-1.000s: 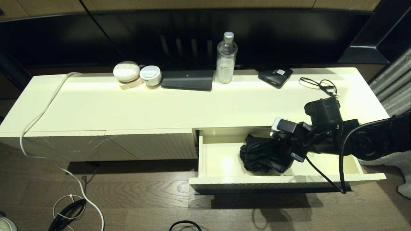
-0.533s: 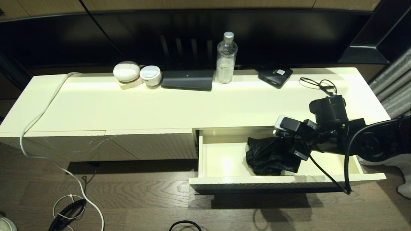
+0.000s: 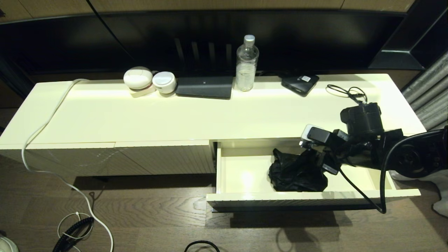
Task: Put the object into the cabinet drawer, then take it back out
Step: Put the umbrella in the drawer, then close the drawer
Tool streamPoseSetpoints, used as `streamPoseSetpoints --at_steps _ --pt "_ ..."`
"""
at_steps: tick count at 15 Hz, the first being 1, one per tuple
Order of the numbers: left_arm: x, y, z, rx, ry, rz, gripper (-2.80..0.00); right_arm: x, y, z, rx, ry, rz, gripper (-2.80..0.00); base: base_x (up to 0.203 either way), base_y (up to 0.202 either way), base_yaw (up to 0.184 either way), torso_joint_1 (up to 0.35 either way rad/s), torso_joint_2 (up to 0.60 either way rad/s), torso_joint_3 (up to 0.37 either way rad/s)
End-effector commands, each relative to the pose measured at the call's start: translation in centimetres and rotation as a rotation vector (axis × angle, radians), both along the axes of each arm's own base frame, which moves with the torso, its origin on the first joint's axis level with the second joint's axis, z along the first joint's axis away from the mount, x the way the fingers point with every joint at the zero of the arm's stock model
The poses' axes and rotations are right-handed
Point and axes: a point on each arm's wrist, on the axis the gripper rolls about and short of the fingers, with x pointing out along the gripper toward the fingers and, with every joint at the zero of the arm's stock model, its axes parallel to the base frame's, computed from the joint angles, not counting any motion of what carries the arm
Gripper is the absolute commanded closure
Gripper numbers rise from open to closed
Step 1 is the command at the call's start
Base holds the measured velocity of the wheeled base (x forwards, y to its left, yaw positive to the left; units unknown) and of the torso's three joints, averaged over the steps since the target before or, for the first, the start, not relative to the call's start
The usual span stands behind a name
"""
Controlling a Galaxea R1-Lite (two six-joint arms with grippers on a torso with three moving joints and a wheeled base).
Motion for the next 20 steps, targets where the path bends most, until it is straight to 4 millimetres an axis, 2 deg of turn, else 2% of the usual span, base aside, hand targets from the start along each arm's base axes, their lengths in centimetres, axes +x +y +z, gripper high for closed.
streamPoseSetpoints --at_steps 1,4,5,7,8,11,13,17,20 --pt "0.0 0.0 0.0 -0.001 -0.002 0.001 0.00 -0.6 -0.2 1.3 0.006 -0.040 0.001 -2.80 0.000 0.000 0.000 0.000 0.00 0.000" --pt "0.0 0.0 0.0 -0.001 -0.002 0.001 0.00 -3.4 -0.9 5.3 0.030 -0.142 -0.001 -2.80 0.000 0.000 0.000 0.000 0.00 0.000" --pt "0.0 0.0 0.0 -0.001 -0.002 0.001 0.00 -4.5 -1.2 6.0 0.033 -0.151 -0.002 -2.80 0.000 0.000 0.000 0.000 0.00 0.000" --pt "0.0 0.0 0.0 -0.001 -0.002 0.001 0.00 -7.3 -2.0 5.7 0.028 -0.125 -0.002 -2.80 0.000 0.000 0.000 0.000 0.00 0.000" --pt "0.0 0.0 0.0 -0.001 -0.002 0.001 0.00 -8.9 -2.4 5.4 0.024 -0.115 0.004 0.00 0.000 0.000 0.000 0.000 0.00 0.000" --pt "0.0 0.0 0.0 -0.001 -0.002 0.001 0.00 -12.7 -2.7 2.6 0.005 -0.035 0.041 0.00 0.000 0.000 0.000 0.000 0.00 0.000" --pt "0.0 0.0 0.0 -0.001 -0.002 0.001 0.00 -14.6 -3.1 1.3 -0.002 0.001 0.058 0.00 0.000 0.000 0.000 0.000 0.00 0.000" --pt "0.0 0.0 0.0 -0.001 -0.002 0.001 0.00 -16.4 -3.4 -2.3 -0.019 0.119 0.086 0.00 0.000 0.000 0.000 0.000 0.00 0.000" --pt "0.0 0.0 0.0 -0.001 -0.002 0.001 0.00 -16.8 -2.9 -5.3 -0.023 0.158 0.136 0.00 0.000 0.000 0.000 0.000 0.00 0.000"
